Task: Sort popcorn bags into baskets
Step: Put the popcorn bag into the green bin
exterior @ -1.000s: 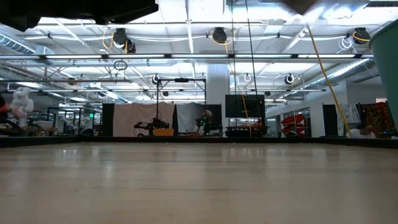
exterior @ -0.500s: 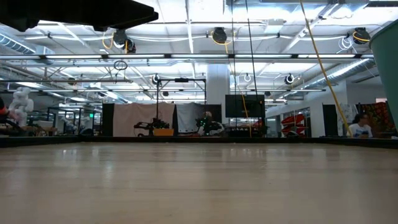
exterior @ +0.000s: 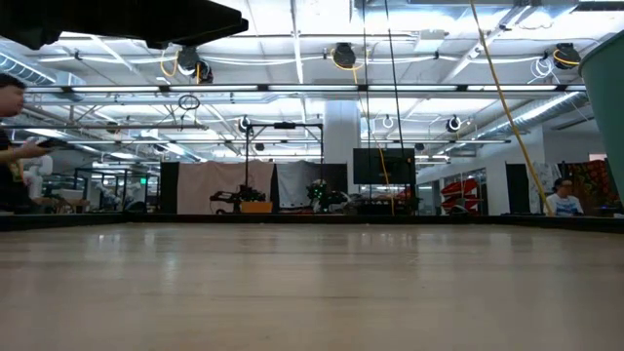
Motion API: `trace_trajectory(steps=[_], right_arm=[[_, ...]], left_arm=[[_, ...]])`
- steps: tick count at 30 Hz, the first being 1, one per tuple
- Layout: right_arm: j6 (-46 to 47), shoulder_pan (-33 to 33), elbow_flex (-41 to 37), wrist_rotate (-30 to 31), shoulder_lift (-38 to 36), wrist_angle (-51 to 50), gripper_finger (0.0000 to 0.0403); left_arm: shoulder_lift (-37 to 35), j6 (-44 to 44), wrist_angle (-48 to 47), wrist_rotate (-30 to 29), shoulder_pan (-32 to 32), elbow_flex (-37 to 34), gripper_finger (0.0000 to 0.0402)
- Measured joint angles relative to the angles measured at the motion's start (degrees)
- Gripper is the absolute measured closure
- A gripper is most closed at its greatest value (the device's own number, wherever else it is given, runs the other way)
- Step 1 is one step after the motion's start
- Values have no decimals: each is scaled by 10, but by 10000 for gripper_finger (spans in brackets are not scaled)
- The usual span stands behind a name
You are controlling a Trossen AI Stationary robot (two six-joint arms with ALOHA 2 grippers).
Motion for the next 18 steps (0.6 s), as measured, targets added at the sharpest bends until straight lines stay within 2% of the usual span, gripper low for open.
trace_trajectory(steps=[7,15,18], right_arm=[[-11,18,0,-13,12,-36,389],[-13,19,18,29,9,-36,394],[-31,28,13,66,9,-35,395]], left_arm=[[0,12,6,1,7,0,103],[0,7,23,1,34,0,103],[0,-7,23,0,42,0,103]])
